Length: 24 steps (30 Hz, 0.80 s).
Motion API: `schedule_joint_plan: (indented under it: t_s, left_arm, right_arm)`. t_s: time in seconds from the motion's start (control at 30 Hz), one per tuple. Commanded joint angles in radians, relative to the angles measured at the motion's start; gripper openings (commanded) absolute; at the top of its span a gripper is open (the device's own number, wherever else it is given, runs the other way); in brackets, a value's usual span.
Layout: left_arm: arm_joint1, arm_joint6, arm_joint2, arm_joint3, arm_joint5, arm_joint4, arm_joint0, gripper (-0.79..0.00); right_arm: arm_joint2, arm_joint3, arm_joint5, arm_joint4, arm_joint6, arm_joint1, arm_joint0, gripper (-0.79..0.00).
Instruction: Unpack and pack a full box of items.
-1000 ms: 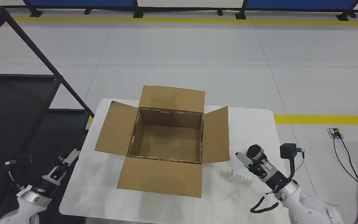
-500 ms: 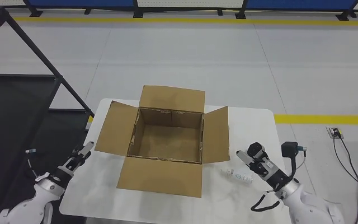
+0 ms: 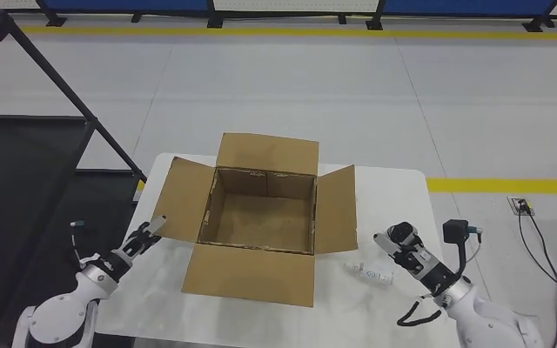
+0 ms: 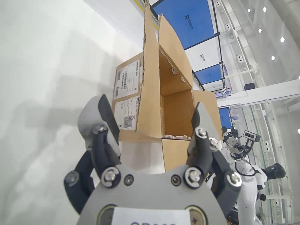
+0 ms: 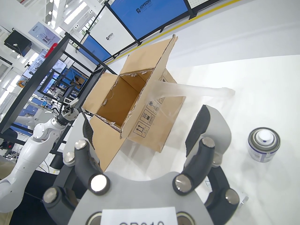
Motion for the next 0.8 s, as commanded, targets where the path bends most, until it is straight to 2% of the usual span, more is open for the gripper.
schedule_joint_plan:
  t_s: [0.0,0.6,0.63,0.67,0.77]
  left_arm:
    - [0.002,0.001,0.004,0.001,-0.002,0.004,0.001,-0.785]
    - [0.017,0.025,-0.019,-0.023,-0.029,-0.042,0.065,-0.785]
    - [0.018,0.026,-0.021,-0.026,-0.032,-0.047,0.069,-0.548]
    - [0.019,0.025,-0.024,-0.028,-0.035,-0.051,0.073,0.000]
    - [0.021,0.027,-0.028,-0.036,-0.028,-0.061,0.080,0.000]
  right_arm:
    - [-0.001,0.003,0.001,0.001,0.001,0.002,0.004,0.000]
    - [-0.015,0.000,0.044,-0.077,0.085,0.025,0.035,0.000]
    - [-0.015,0.000,0.044,-0.077,0.085,0.025,0.035,0.000]
    - [-0.015,0.000,0.044,-0.077,0.085,0.025,0.035,0.000]
    - [-0.027,-0.005,0.017,-0.088,0.093,0.027,0.030,0.000]
